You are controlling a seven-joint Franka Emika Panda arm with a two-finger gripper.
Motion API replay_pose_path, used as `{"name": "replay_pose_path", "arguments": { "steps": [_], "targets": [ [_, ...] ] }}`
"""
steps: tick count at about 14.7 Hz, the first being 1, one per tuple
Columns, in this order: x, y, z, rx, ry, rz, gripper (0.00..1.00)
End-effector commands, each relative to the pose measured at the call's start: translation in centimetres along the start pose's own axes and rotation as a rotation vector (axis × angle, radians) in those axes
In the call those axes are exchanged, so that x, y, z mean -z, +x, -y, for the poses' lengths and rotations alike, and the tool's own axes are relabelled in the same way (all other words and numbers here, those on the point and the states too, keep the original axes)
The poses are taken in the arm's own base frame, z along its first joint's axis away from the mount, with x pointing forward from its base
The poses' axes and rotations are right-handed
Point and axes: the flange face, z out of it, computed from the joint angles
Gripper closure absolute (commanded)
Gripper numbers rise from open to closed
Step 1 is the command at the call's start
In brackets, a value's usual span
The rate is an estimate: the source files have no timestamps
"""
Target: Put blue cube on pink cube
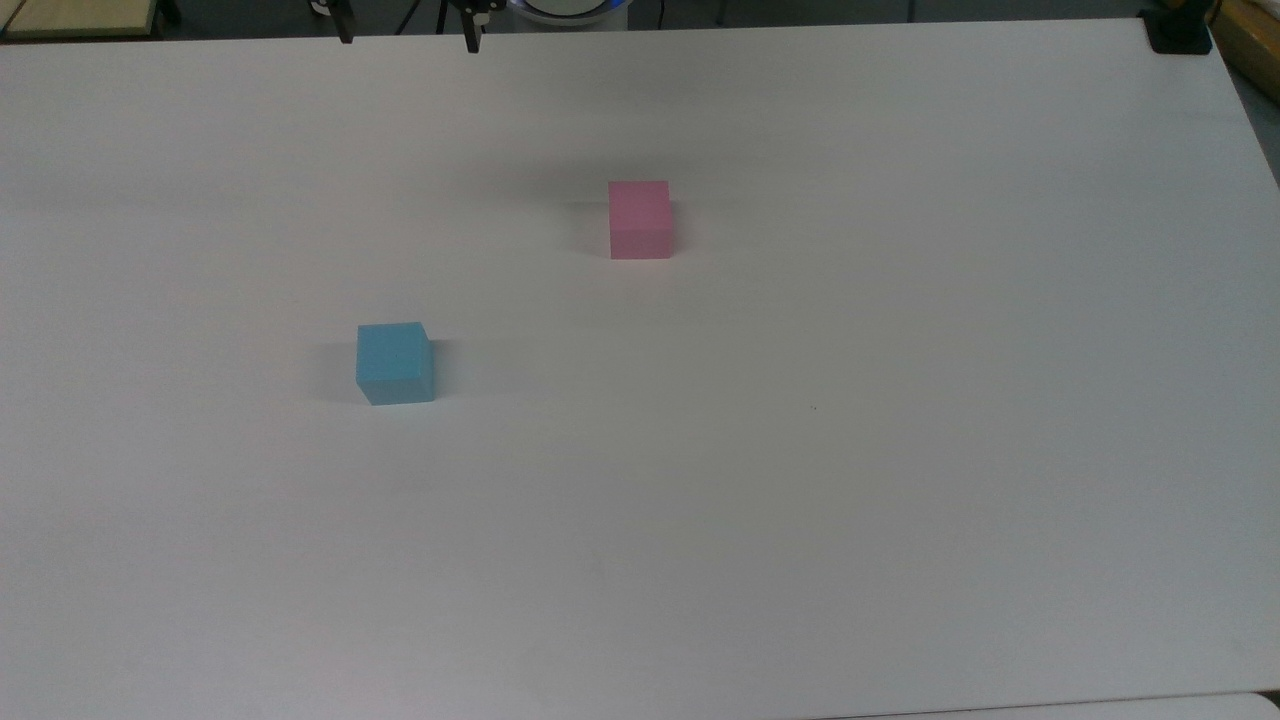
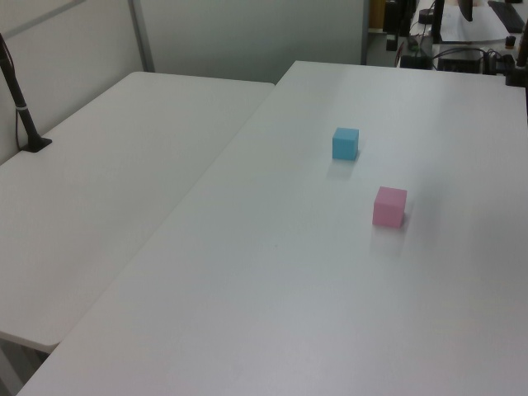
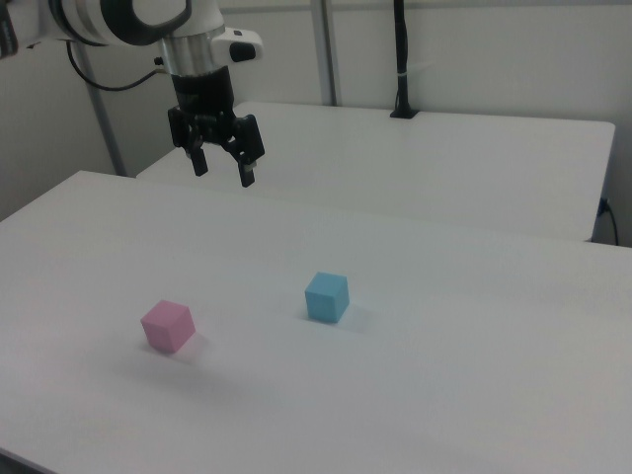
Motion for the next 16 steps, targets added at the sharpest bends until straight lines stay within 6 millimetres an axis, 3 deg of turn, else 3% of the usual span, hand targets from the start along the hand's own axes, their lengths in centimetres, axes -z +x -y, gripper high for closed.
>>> {"name": "replay_pose_path", "arguments": {
  "steps": [1,16],
  "targets": [
    [0.81,-0.65,-0.23,-0.01,0.02,-0.011,0.0],
    [0.63,-0.72,0.13,-0.002,0.02,0.003,0.0]
  ]
}}
